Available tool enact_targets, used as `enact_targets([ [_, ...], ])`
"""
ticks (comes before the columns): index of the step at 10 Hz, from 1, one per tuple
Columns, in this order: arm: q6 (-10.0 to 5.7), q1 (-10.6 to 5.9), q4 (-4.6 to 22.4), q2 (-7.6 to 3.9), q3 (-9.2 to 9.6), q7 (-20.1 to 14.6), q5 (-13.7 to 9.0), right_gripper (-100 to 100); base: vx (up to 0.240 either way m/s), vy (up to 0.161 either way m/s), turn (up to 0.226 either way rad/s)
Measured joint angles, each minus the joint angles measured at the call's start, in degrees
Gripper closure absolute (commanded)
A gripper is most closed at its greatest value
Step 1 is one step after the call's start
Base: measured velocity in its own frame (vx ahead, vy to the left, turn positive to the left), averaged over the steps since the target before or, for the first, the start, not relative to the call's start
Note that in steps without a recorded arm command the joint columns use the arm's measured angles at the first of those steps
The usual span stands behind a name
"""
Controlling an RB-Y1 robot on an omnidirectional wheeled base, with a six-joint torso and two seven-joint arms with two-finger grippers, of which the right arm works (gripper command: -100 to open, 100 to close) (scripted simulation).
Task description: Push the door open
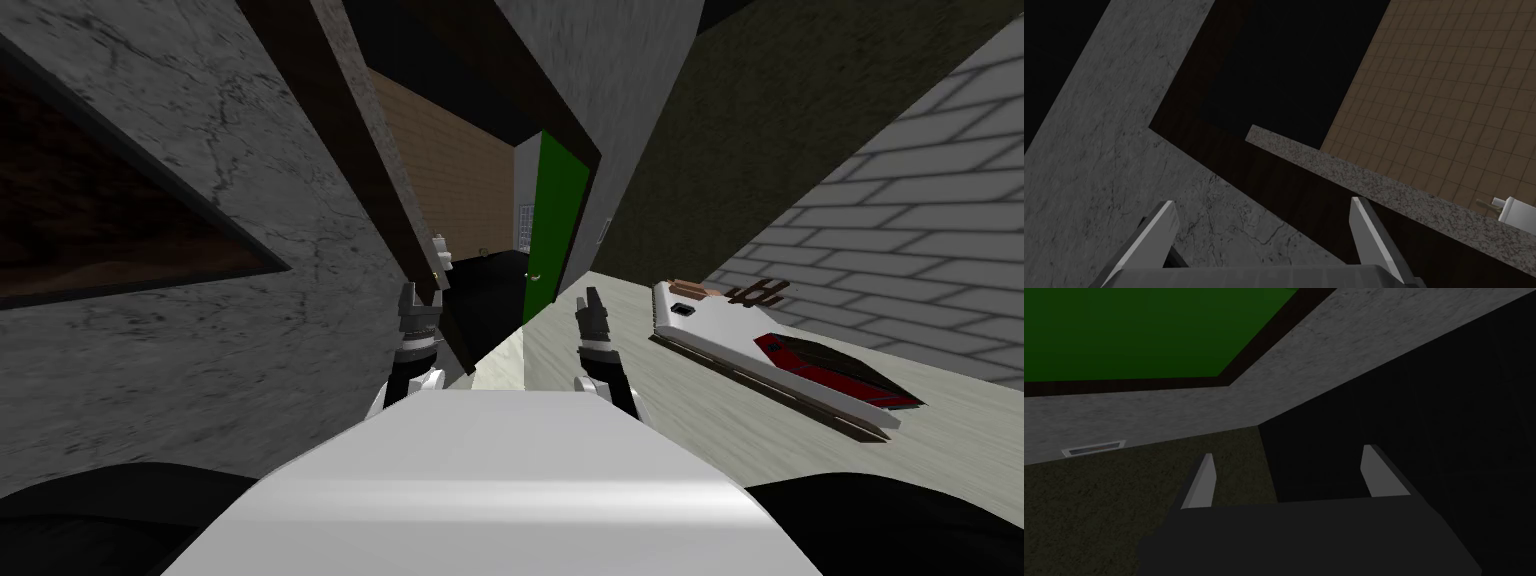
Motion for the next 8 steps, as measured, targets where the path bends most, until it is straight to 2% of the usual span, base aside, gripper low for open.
enact_targets([
  [1, -0.26, -0.05, 0.77, -0.14, 0.34, 0.02, -0.06, -100, 0.093, -0.048, 0.086],
  [4, -1.08, -1.97, 4.5, -0.98, 0.5, -0.66, -0.63, -100, 0.122, -0.094, 0.074],
  [8, -2.88, -3.48, 9.96, -1.85, 2.04, -1.33, -1.22, -100, 0.121, -0.095, 0.075],
])
